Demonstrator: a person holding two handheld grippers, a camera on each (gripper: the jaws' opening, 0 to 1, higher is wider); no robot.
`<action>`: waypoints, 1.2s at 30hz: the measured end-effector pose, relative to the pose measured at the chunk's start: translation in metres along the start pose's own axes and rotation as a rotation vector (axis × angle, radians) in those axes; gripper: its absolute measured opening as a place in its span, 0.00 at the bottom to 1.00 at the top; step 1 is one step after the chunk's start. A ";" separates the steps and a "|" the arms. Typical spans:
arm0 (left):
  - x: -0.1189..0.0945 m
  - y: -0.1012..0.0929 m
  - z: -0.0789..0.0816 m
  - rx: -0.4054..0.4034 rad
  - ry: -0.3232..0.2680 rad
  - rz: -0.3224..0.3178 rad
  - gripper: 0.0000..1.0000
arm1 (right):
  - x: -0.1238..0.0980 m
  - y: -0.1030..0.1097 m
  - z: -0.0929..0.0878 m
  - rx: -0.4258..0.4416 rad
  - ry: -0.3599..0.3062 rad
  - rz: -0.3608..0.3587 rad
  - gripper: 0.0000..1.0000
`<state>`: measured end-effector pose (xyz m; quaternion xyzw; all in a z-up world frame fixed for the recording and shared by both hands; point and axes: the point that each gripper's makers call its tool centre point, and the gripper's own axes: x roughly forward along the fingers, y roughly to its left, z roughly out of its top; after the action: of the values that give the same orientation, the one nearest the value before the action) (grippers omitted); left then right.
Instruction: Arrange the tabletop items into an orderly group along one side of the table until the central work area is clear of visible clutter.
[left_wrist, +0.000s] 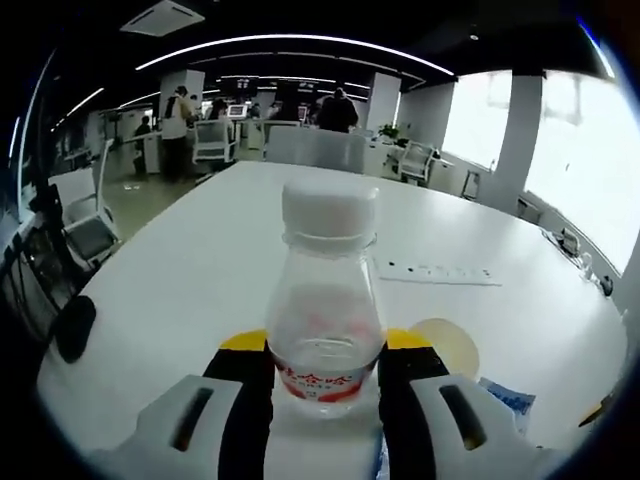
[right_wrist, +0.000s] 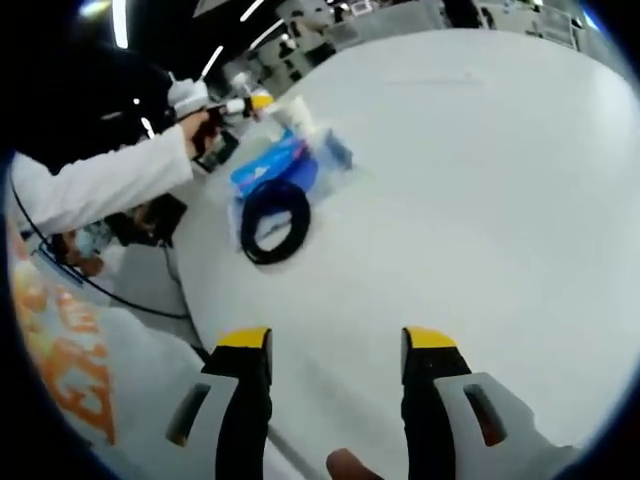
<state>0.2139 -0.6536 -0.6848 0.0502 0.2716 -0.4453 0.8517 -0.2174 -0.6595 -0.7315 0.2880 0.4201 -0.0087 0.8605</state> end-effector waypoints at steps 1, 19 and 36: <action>0.000 -0.001 0.000 -0.002 0.003 0.004 0.40 | 0.000 0.000 0.000 0.003 -0.001 0.000 0.50; -0.005 -0.008 -0.010 -0.017 0.034 0.020 0.40 | 0.000 -0.002 -0.003 0.003 -0.001 -0.001 0.51; -0.018 -0.018 0.001 -0.034 -0.052 -0.015 0.77 | -0.001 -0.001 -0.002 -0.003 -0.015 0.001 0.51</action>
<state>0.1918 -0.6516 -0.6721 0.0219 0.2572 -0.4482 0.8558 -0.2197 -0.6598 -0.7319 0.2868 0.4135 -0.0098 0.8641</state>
